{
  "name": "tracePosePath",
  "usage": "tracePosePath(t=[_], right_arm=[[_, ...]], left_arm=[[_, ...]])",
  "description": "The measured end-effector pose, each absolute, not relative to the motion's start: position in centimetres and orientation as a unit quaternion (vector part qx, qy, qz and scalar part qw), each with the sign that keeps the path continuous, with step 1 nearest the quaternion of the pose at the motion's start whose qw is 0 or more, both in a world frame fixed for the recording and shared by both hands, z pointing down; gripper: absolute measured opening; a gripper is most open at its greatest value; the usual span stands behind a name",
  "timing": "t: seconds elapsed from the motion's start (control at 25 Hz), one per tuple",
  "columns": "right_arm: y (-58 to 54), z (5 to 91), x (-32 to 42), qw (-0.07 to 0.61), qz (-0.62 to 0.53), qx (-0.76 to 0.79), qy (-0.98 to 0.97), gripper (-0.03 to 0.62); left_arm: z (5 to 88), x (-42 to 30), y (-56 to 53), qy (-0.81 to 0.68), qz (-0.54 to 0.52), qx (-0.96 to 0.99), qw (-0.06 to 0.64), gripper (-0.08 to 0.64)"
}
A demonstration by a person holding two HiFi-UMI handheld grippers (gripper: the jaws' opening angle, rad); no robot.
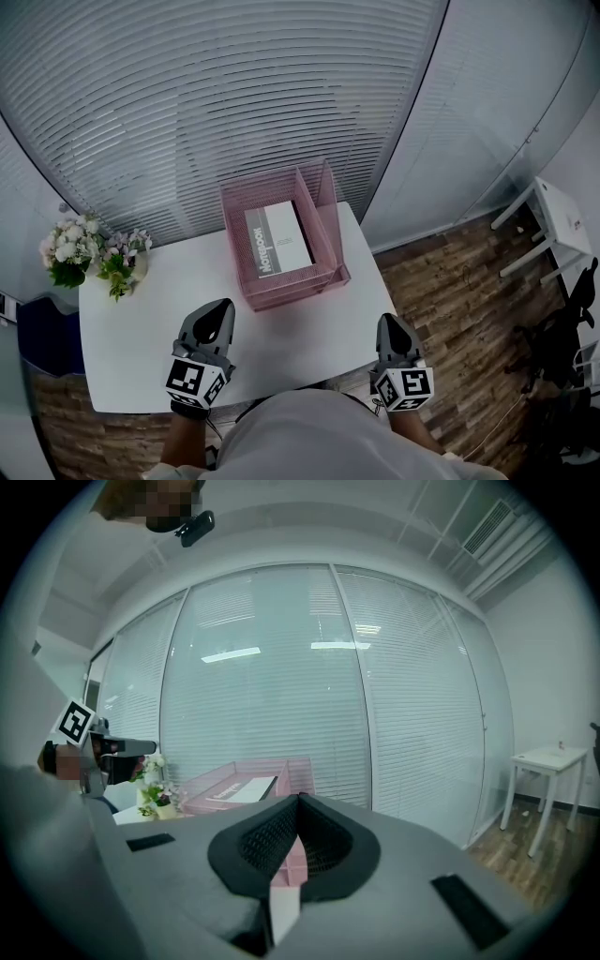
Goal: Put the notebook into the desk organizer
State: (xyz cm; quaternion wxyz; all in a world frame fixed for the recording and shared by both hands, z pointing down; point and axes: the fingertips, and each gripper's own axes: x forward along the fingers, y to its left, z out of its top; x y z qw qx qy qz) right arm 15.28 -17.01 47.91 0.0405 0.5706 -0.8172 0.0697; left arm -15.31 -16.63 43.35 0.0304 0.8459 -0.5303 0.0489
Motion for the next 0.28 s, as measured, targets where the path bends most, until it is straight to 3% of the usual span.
tracePosePath(t=[0.28], right_arm=[[-17.23, 47.96, 15.23, 0.042, 0.071, 0.571, -0.817, 0.012]], left_arm=[[43.24, -14.69, -16.99, -0.521, 0.054, 0.852, 0.025, 0.009]])
